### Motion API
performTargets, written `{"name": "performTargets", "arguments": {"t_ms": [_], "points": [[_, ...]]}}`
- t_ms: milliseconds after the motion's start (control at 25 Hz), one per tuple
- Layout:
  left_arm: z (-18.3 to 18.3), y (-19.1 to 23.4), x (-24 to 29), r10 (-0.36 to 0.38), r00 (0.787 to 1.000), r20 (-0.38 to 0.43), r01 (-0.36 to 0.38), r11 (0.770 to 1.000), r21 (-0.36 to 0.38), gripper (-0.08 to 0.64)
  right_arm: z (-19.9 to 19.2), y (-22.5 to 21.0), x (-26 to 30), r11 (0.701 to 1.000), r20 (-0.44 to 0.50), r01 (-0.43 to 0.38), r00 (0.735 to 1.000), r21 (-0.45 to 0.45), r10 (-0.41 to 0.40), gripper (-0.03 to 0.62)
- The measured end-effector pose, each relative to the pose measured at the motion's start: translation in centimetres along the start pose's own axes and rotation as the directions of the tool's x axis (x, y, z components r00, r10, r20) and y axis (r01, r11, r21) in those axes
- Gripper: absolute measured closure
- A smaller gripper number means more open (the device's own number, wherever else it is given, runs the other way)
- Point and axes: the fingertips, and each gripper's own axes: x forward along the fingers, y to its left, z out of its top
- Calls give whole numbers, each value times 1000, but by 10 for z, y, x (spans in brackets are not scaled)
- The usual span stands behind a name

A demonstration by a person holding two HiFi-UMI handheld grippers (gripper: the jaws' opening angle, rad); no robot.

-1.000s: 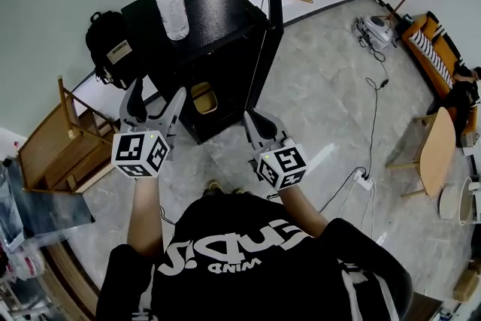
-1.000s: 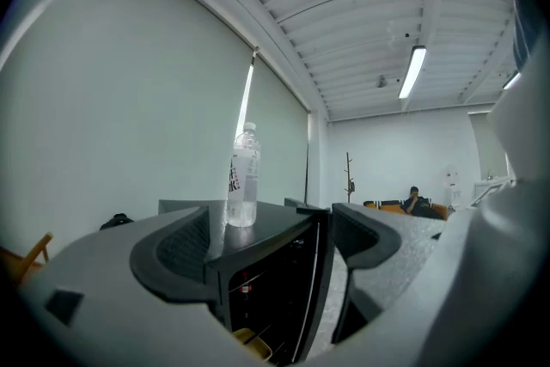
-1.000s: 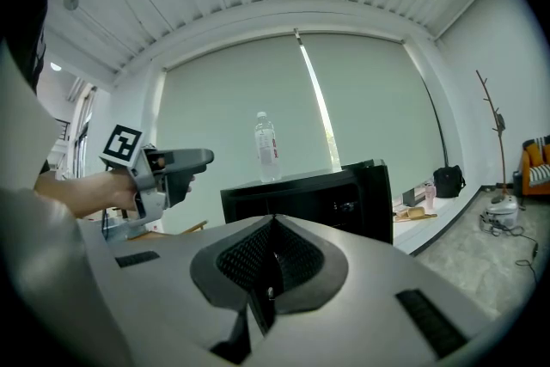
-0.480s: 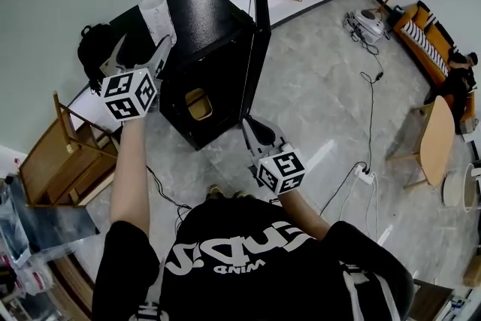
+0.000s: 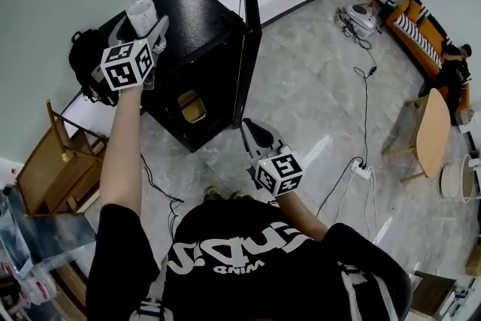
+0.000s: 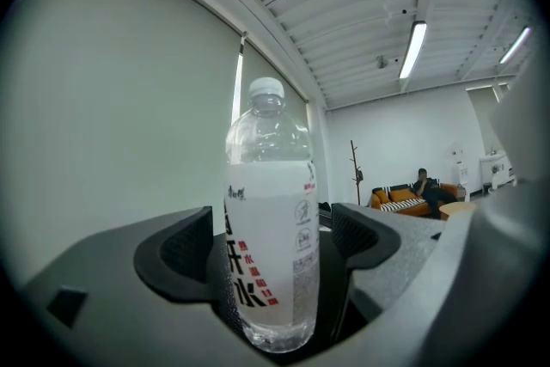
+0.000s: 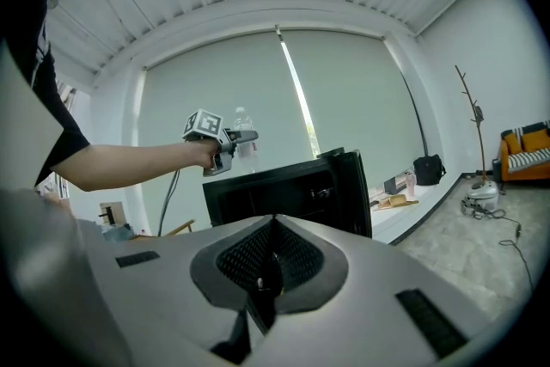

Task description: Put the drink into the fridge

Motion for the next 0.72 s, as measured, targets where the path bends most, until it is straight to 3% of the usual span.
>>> {"name": "performTargets", "arguments": {"t_ms": [360, 480, 720], "points": [[-3, -1, 7, -8, 1000, -13, 8, 1000, -3, 135, 0, -3, 2, 1000, -1, 7, 1000, 8, -7, 577], [-7, 0, 8, -9, 1000, -14, 9, 1000, -5, 210, 1, -4, 4, 1000, -1, 8, 1000, 6, -8, 577], [-7, -1, 7, -14, 1000, 7, 14, 1000, -20, 236, -1, -5, 6, 1000, -8, 10, 1000, 7, -10, 577]]}}
